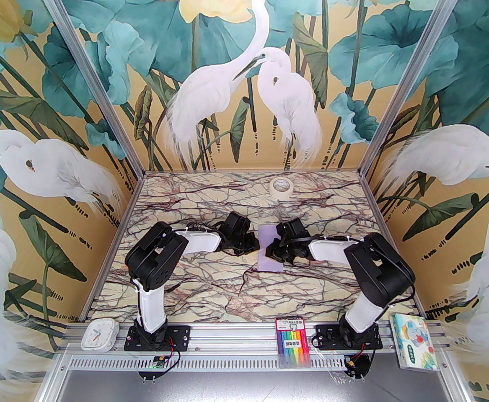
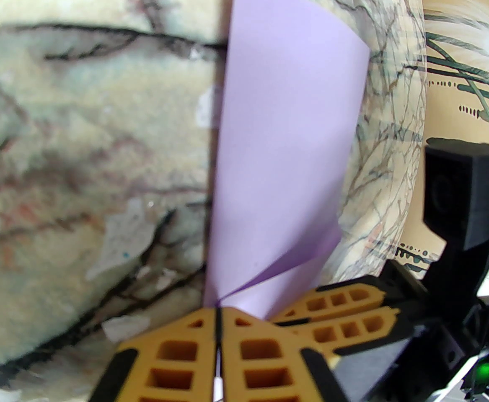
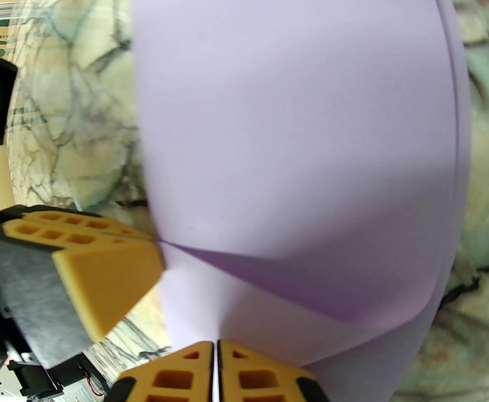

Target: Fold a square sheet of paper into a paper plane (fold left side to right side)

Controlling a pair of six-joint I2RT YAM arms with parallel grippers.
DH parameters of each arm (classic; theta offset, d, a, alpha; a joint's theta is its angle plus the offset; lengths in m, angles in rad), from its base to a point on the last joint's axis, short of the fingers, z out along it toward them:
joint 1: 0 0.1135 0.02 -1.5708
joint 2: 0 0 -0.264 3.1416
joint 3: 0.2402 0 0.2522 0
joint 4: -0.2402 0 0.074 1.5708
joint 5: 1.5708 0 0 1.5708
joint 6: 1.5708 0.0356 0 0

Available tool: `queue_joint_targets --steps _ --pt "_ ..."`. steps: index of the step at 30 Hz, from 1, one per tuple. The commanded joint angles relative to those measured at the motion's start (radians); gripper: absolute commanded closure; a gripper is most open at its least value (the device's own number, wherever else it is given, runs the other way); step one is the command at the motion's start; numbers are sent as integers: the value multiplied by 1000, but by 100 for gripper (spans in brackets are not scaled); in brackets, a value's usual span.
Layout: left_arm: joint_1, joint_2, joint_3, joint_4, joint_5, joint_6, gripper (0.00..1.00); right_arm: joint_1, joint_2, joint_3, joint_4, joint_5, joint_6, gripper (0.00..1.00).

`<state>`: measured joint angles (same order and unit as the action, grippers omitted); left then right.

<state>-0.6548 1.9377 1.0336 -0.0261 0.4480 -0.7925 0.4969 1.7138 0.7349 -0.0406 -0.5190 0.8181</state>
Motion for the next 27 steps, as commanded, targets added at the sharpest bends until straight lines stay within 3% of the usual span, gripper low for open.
queue_joint_targets --steps 1,12,27 --pt "-3 25 4 5 6 3 92 -3 8 -15 1 22 -11 90" --pt "-5 26 7 3 10 3 92 -50 -67 64 -74 23 -39 90" --pt "-5 29 13 -3 12 6 92 -98 50 26 -18 8 -59 90"
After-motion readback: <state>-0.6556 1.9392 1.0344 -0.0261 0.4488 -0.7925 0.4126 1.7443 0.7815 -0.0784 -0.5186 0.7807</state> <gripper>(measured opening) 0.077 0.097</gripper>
